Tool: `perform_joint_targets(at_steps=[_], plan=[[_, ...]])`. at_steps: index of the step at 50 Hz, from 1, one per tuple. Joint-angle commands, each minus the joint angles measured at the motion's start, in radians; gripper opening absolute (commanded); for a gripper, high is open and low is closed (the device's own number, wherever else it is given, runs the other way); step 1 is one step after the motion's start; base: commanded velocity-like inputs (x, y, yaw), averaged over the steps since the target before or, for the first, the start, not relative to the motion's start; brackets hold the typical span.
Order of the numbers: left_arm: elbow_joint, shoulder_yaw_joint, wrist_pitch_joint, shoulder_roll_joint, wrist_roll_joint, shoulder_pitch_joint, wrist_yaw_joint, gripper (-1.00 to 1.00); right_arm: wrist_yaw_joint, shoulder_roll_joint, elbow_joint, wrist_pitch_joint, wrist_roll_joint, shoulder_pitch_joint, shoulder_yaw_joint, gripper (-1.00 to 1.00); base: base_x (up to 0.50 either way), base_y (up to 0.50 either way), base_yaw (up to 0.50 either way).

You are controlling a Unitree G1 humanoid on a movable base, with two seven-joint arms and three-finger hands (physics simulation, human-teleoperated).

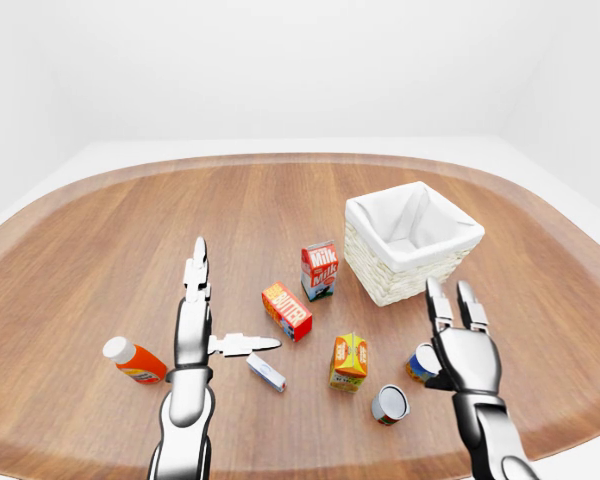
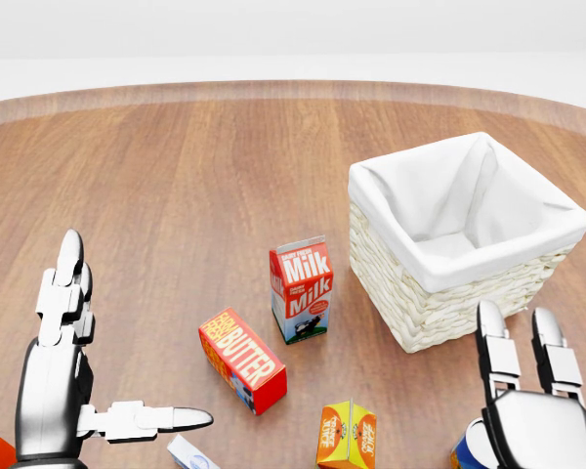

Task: Pick up the alphabet soup and the tomato sauce, and put them in the basket.

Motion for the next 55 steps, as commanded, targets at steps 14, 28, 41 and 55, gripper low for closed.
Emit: perform_joint_targets(at_steps=[14,28,41,55], plan=[[-0.002,0.002,0.0,0.0,-0.005,0.001,0.001,1.0,-0.037,-0.022,0.074,0.0,-0.008,-0.019,0.024,1.0,0.0,0.0,0.0],[-0.002,0.002,0.0,0.0,-0.005,0.001,0.001,1.0,-0.066,-0.037,0.137,0.0,-0.023,-0.036,0.036,1.0,0.0,0.0,0.0],[-0.002,0.002,0.0,-0.001,-0.006,0.001,0.001,1.0,-0.089,-0.053,0.191,0.0,-0.032,-0.049,0.039,1.0,0.0,0.0,0.0],[-0.002,0.002,0.0,0.0,-0.006,0.001,0.001,1.0,-0.115,-0.07,0.261,0.0,-0.035,-0.081,0.047,1.0,0.0,0.0,0.0]])
